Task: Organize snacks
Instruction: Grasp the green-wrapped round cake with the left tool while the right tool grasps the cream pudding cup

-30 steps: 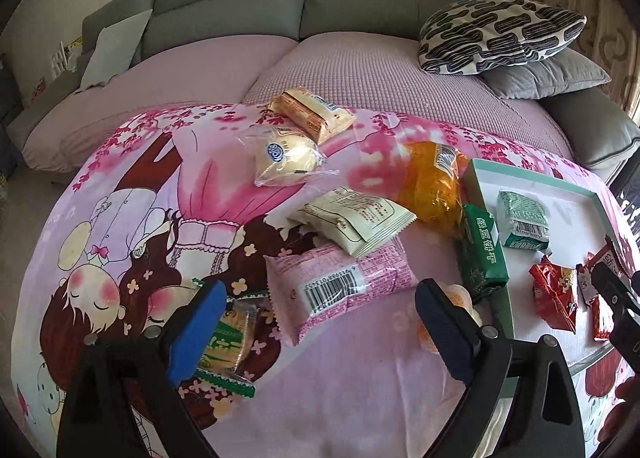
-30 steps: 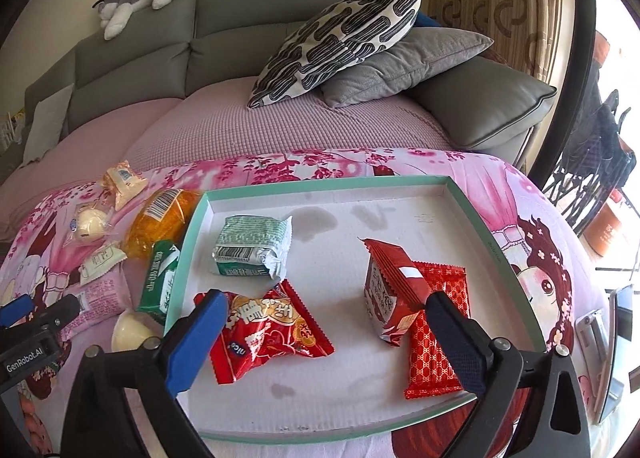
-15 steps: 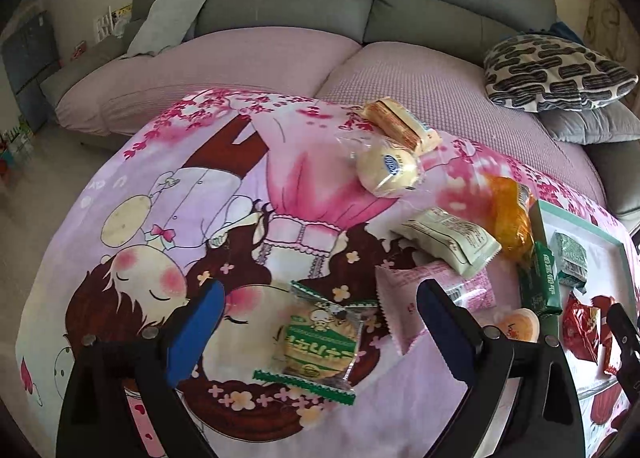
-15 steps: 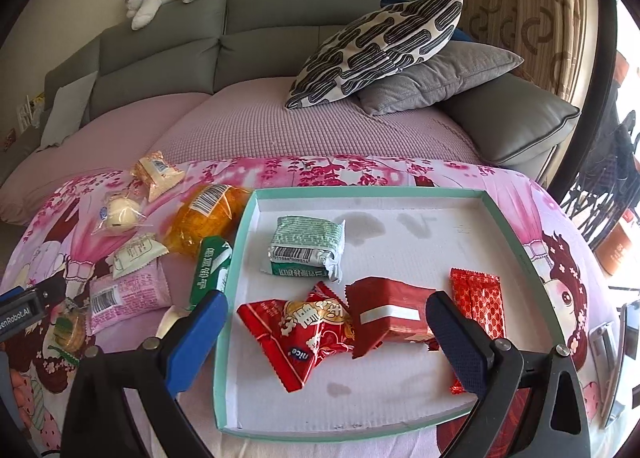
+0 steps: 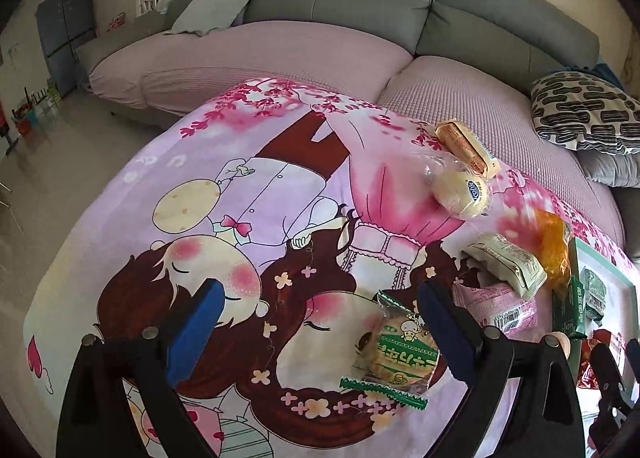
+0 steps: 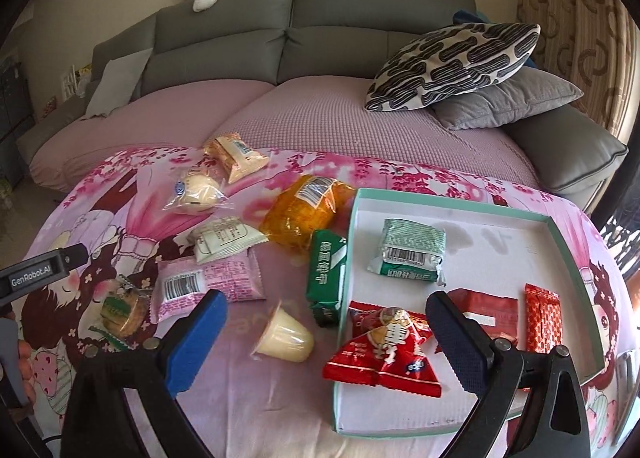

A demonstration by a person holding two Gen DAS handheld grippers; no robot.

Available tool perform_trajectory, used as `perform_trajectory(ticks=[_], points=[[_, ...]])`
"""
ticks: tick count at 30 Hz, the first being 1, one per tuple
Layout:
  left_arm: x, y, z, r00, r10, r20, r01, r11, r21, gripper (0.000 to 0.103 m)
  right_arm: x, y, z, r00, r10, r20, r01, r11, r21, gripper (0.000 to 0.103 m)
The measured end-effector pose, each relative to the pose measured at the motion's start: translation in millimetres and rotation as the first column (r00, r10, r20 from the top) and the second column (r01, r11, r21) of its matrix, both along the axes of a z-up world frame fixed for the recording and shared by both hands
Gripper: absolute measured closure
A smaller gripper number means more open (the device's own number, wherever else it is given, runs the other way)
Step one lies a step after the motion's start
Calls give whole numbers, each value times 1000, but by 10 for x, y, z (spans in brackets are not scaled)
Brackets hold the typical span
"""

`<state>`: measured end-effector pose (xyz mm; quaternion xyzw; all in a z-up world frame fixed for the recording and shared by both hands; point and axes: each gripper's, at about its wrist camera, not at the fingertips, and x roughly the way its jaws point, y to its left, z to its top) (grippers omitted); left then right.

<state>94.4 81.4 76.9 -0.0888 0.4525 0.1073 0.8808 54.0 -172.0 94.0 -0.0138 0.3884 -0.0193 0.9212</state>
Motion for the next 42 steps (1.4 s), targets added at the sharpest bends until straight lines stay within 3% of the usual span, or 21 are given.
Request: perform_trajectory(ticks=[4, 6, 10, 12, 13, 20, 27, 35, 42], points=[[16, -61, -67, 999, -21, -27, 21, 1000, -1, 6, -1, 119, -59, 999, 35, -23, -34, 998, 46, 4], [19, -98, -98, 999, -31, -38, 31, 1000, -3, 6, -1, 158, -76, 998, 60, -34, -57, 995, 83, 16], [34, -173, -168, 997, -56, -60, 55, 998, -11, 6, 27, 233, -170, 993, 104, -63, -95, 986, 138, 30], [48, -205, -218, 995, -64, -77, 63, 998, -12, 6, 56, 264, -256, 990, 107, -95, -93, 986, 139, 42], [60, -222, -244, 994, -68, -86, 67, 998, -13, 6, 73, 263, -298, 989, 102, -108, -87, 986, 139, 43], [97, -354, -412, 984, -122, -129, 118, 992, -33, 6, 154, 114, -449, 987, 32, -159, -9, 990, 143, 50], [96, -426, -524, 977, -159, -145, 150, 986, -71, 7, 170, 117, -468, 986, 51, -159, -25, 986, 163, 51], [110, -481, -551, 973, -184, -137, 175, 982, -75, 30, 194, 69, -514, 986, 43, -158, -11, 980, 197, 56], [110, -505, -546, 969, -210, -128, 201, 976, -83, 43, 223, 136, -557, 987, 41, -158, -16, 988, 153, 56]])
